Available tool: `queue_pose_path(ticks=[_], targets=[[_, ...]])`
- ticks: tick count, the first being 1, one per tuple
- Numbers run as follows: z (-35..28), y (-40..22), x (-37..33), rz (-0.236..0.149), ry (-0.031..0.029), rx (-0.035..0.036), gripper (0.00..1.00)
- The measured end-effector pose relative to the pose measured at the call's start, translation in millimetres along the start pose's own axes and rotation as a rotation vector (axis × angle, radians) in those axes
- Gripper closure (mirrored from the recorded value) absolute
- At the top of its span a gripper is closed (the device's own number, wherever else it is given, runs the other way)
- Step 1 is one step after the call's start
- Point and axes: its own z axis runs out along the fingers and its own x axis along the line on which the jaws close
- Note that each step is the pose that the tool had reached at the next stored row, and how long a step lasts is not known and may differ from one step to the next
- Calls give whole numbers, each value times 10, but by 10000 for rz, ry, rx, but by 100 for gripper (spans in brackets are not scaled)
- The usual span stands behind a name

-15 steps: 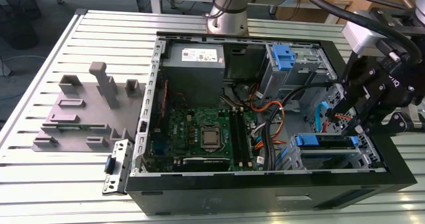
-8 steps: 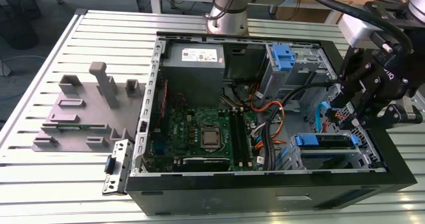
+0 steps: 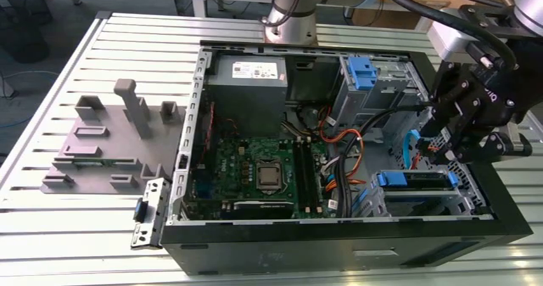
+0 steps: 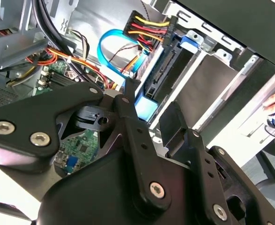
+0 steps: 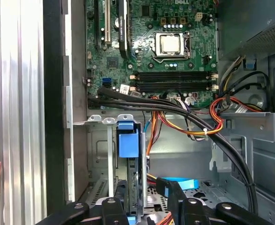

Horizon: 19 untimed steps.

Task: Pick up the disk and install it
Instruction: 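Insert the first disk wire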

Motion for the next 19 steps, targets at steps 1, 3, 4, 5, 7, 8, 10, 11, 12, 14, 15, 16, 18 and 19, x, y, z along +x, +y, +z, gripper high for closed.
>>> queue_pose_path(ticks=[1,3,4,5,7,8,10,11,12,14,15,16,18,19], targets=[[4,0,-12,0,0,0,52],[14,1,-28,0,1,0,52],[27,1,-28,0,-2,0,52],[41,1,-28,0,6,0,52],[71,0,-28,0,25,1,52],[84,0,-28,0,34,2,52],[95,0,-28,1,56,2,52],[102,0,-27,1,62,3,52],[109,0,-27,1,69,3,52],[124,-1,-26,1,82,4,52],[129,-1,-26,1,90,4,52],[130,-1,-26,1,94,4,52],[130,-1,-26,1,95,4,52],[130,-1,-26,2,95,4,52]])
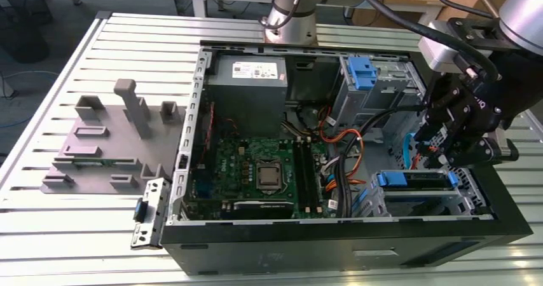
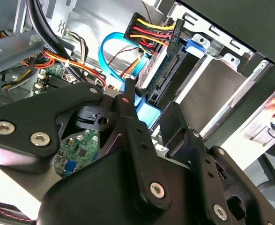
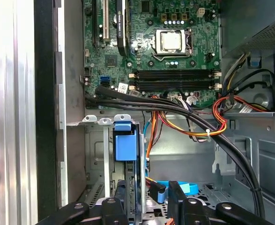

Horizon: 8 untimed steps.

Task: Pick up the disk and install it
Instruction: 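Insert the first disk wire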

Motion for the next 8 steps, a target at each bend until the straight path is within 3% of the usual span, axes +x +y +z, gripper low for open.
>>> queue_pose_path(ticks=[5,8], targets=[[0,0,0,0,0,0,53],[1,0,0,0,0,0,65]])
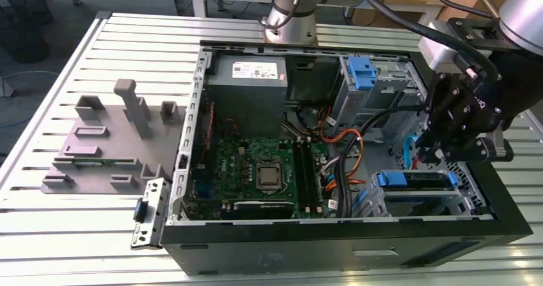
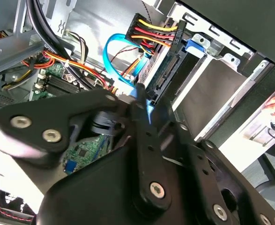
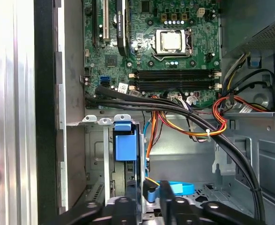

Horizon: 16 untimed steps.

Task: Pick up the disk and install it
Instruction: 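Insert the first disk wire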

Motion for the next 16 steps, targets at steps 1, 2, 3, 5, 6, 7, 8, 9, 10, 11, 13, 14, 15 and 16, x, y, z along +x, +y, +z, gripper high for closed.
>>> queue_pose_path(ticks=[1,2,3,5,6,7,8,9,10,11,13,14,15,16], targets=[[0,0,0,0,0,0,71],[0,0,0,0,0,0,71],[0,0,0,0,1,0,77],[0,0,0,0,0,0,83],[0,0,0,0,0,0,84],[0,0,0,0,1,0,84],[0,0,0,0,1,0,84],[0,0,0,0,1,0,84],[0,0,0,0,1,0,84],[0,0,0,0,2,0,84],[0,0,0,0,2,0,84],[0,0,1,0,2,0,84],[0,-1,6,1,2,0,84],[1,-5,13,0,1,0,84]])
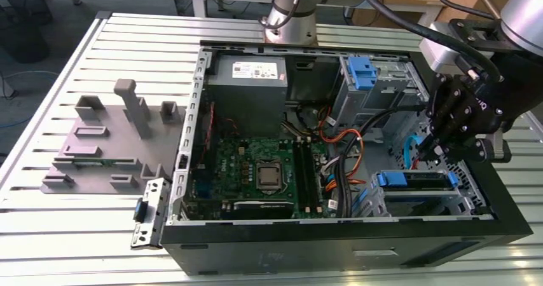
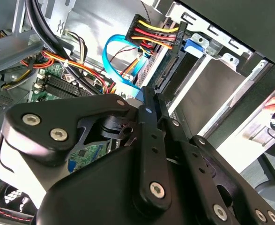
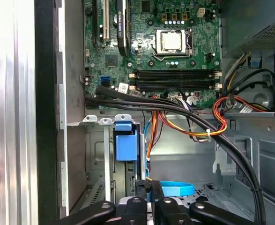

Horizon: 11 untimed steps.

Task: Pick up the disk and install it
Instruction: 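Insert the first disk wire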

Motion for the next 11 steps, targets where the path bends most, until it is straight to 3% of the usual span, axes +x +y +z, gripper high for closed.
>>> queue_pose_path(ticks=[11], targets=[[33,-70,167,0,-2,0,84]])
